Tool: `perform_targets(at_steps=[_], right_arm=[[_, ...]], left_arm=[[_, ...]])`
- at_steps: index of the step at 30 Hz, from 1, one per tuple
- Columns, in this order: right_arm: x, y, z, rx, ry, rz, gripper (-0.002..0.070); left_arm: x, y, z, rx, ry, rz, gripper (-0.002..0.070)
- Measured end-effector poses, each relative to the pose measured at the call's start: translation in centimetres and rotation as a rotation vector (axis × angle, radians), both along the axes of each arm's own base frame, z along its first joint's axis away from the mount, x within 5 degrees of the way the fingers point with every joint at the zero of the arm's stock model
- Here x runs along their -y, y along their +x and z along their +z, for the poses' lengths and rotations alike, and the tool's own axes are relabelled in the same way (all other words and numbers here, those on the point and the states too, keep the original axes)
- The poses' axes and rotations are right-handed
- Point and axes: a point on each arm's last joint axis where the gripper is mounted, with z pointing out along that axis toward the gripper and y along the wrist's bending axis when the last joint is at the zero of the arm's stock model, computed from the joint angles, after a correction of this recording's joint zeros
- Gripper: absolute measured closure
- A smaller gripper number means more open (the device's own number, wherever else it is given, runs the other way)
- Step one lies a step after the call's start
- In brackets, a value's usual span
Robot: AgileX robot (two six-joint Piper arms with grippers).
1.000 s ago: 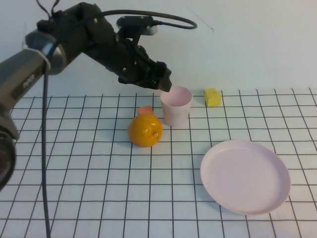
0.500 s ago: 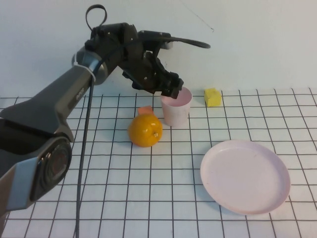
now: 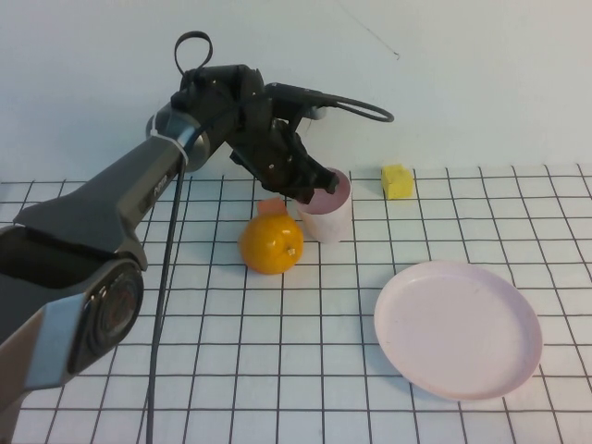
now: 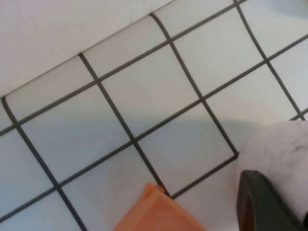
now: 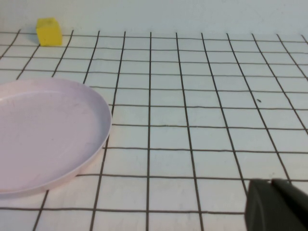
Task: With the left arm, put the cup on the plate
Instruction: Pick up the cup from the table, then place the cup on the plate
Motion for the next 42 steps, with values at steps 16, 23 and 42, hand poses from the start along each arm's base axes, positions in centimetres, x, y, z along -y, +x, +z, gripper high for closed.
perform_targets(at_steps=[16, 23, 42], right_arm=[[0.0, 0.0, 0.0, 0.000, 0.000, 0.000, 0.0678], [0.0, 0.0, 0.0, 0.000, 0.000, 0.000, 0.0678], [0.0, 0.0, 0.0, 0.000, 0.000, 0.000, 0.0678]], left_arm=[[4.9, -7.9, 9.9, -0.039, -0.068, -0.341, 0.0657], [11.4, -12.6, 7.3, -0.066, 0.051, -0.514, 0.0657], [14.4, -12.4, 1.5, -0.043, 0.122, -0.541, 0.0424]])
